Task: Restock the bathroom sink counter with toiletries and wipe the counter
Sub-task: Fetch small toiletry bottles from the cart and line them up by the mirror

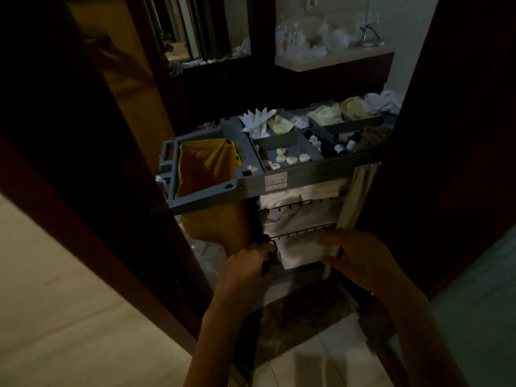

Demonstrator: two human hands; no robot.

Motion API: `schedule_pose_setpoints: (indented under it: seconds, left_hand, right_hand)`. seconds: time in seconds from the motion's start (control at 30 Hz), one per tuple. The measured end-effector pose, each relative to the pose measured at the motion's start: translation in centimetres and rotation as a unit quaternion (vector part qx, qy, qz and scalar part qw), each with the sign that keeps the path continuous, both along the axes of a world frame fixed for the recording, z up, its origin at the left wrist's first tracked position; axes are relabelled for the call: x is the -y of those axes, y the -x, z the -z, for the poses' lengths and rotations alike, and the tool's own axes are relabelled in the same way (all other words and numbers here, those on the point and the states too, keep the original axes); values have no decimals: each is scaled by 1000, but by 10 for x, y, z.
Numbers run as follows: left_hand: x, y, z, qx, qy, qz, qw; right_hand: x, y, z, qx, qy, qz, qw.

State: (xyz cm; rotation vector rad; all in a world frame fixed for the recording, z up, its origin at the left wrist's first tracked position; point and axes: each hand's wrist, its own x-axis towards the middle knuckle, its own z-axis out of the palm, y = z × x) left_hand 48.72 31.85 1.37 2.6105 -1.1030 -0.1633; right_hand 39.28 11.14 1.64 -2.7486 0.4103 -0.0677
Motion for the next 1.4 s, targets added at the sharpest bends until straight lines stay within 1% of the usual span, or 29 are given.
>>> schedule_pose_setpoints:
  seconds: [0.07,0.17,0.23,0.3,0.4,0.5,0.6,0.77,0.9,1.0,1.17,1.4]
  left_hand:
    - [11,-13,6,-10,-4,-5,1000]
    - [31,-32,11,2,-26,-12,1000]
    - [48,-47,12,-32,-12,-26,999]
    - [70,-62,10,-60,2,-33,998]
    - [106,-80,4,-39,-7,-29,999]
    - [142,-96,-6,0,15,-20,1000]
    - [181,-109,-12,-12,20,-25,999]
    - [233,-120,-6,-19,26,1,999]
    - [256,-127,1,-45,18,18,999]
    - [269,-135,6,-47,12,20,999]
    - [285,-150,12,-49,6,14,999]
    - [310,-197,19,-53,4,14,999]
  right_hand:
    - [11,-12,-2,-2,-3,5,1000]
    - [29,-34,-6,-5,16,-3,1000]
    - [44,-50,-8,-5,38,-19,999]
    - [61,-69,-10,5,26,-27,999]
    - [92,-92,-15,16,2,-19,1000]
    - [126,-107,-19,40,0,-19,999]
    - [159,-116,-21,47,-13,-6,999]
    - [211,-118,-16,32,-35,14,999]
    - [235,-122,-7,24,-55,21,998]
    - [248,-129,-1,25,-72,27,997]
    - [264,-149,3,21,-68,25,997]
    - [291,-191,12,27,-85,41,995]
